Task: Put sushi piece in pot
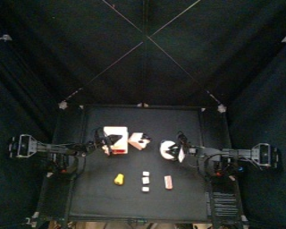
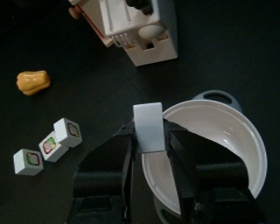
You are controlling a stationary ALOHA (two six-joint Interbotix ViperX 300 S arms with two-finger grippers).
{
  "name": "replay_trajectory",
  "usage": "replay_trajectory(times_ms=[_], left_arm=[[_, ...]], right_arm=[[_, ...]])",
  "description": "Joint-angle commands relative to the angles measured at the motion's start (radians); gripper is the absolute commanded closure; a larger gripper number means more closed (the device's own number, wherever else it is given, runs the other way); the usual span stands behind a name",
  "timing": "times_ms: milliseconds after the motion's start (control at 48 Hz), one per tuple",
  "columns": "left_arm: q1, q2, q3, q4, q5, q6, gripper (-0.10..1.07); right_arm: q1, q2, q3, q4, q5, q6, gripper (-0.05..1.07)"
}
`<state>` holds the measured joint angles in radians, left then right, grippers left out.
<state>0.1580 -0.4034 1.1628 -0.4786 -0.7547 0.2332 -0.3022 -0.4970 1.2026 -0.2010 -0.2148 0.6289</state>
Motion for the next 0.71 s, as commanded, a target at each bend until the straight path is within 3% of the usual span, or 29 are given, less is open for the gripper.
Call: replay_trajectory(times_ms=[0, 312, 688], left_arm=[[0.000, -0.002, -0.011, 0.005, -0.003, 0.002, 0.76], [0.002, -0.002, -0.011, 0.005, -0.003, 0.002, 0.76], [0.000, -0.002, -0.009, 0.005, -0.003, 0.002, 0.76]], right_arm=[[-0.009, 0.008, -0.009, 0.009, -0.011, -0.003, 0.41], [-0.012, 0.046, -0.012, 0.012, -0.011, -0.003, 0.24], [-0.011, 0.052, -0.017, 0.009, -0.011, -0.003, 0.23]])
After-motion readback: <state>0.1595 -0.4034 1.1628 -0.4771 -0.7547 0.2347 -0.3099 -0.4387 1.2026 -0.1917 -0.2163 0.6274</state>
